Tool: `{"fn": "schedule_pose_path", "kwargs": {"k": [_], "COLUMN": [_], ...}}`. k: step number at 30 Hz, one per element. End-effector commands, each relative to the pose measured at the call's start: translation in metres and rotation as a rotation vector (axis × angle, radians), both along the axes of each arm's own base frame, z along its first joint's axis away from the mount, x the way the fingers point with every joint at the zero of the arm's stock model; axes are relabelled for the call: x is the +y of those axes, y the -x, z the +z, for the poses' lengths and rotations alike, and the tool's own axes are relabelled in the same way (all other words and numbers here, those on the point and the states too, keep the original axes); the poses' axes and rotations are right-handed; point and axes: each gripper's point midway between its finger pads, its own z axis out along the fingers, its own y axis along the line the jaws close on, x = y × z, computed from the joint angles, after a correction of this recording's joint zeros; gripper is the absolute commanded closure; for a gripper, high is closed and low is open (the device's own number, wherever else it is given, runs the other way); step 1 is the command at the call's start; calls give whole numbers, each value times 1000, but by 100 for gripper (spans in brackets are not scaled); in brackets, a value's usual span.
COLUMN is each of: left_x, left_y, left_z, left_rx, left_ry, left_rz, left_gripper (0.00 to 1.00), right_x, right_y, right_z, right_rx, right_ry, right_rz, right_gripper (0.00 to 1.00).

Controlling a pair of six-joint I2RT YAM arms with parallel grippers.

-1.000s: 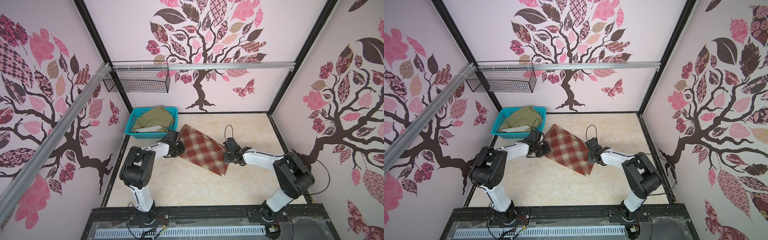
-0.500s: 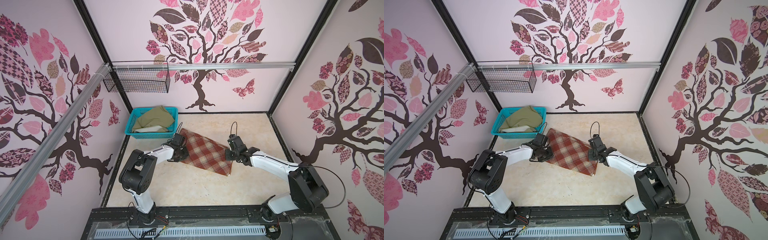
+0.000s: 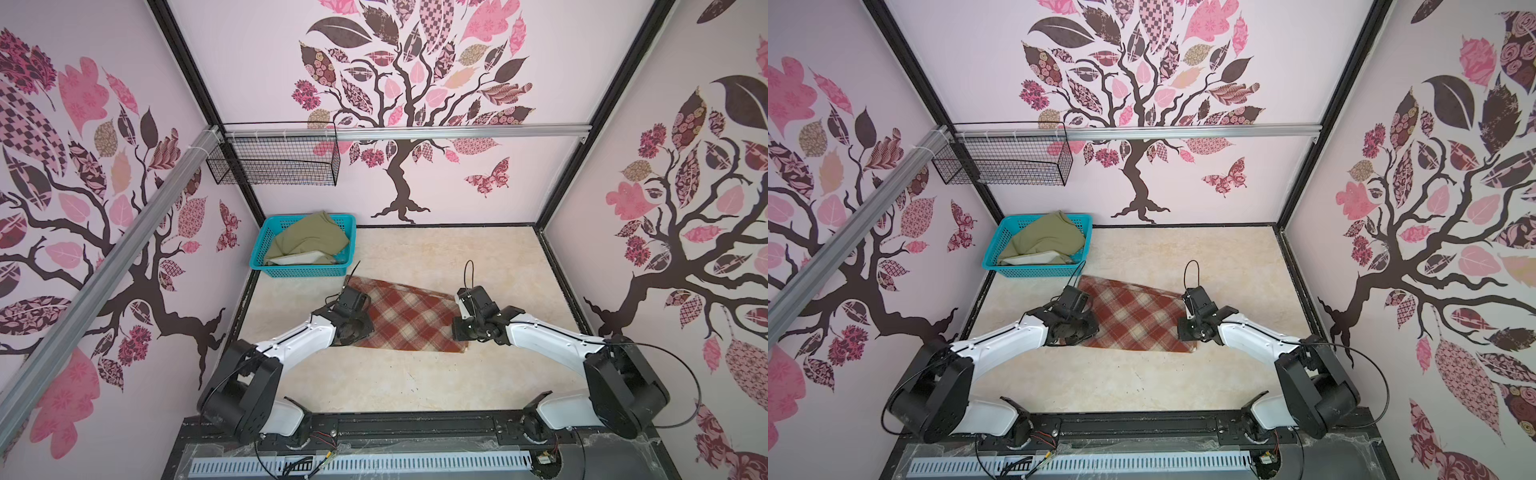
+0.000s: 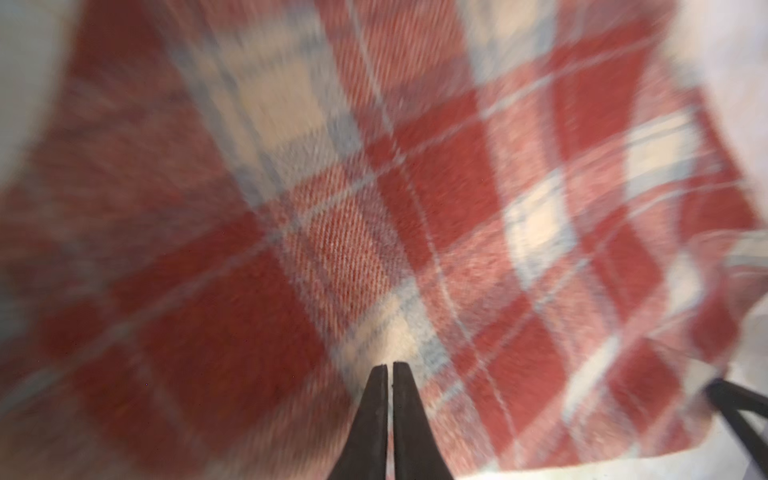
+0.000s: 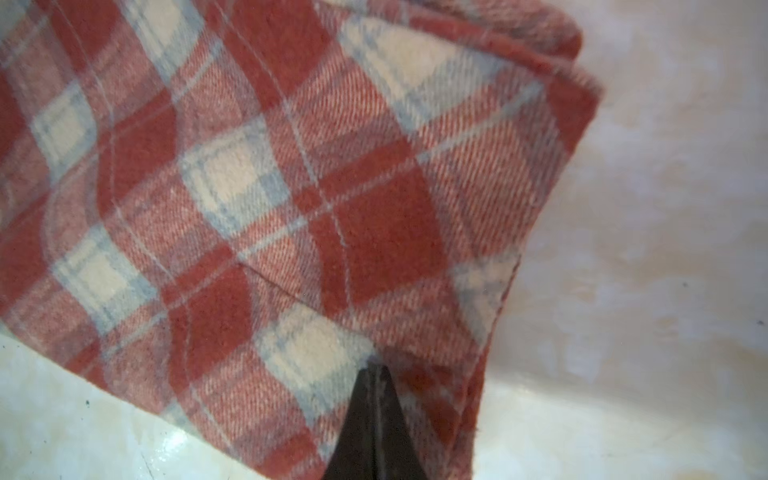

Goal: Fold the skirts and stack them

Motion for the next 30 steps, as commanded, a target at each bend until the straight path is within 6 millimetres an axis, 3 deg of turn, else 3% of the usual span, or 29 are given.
{"fn": "schedule_pose_path", "kwargs": {"k": [1, 4, 9, 14, 20, 30], "left_x": [13, 10, 13, 28, 34, 55], "left_y": [-18, -29, -41, -37, -26, -6], "left_z": [25, 28, 0, -29, -46, -60], "left_rx": [-104, -112, -39, 37, 78, 134], "left_ry": [-62, -72, -3, -27, -37, -102], "left_rz": [22, -14, -3, 36, 60, 85], "left_gripper": [90, 91, 93, 95, 96, 98], "right_x": [7, 29, 43, 31, 2, -16], "right_y": [0, 5, 3, 14, 38, 54], "right_z": [13, 20, 19, -2, -31, -46], "right_rx": [-32, -48, -42, 5, 74, 122], "right_ry": [21, 16, -56, -21, 75, 130], "right_rz": [15, 71, 41, 5, -29, -56], "right_gripper": [97, 96, 96, 96, 96, 95]}}
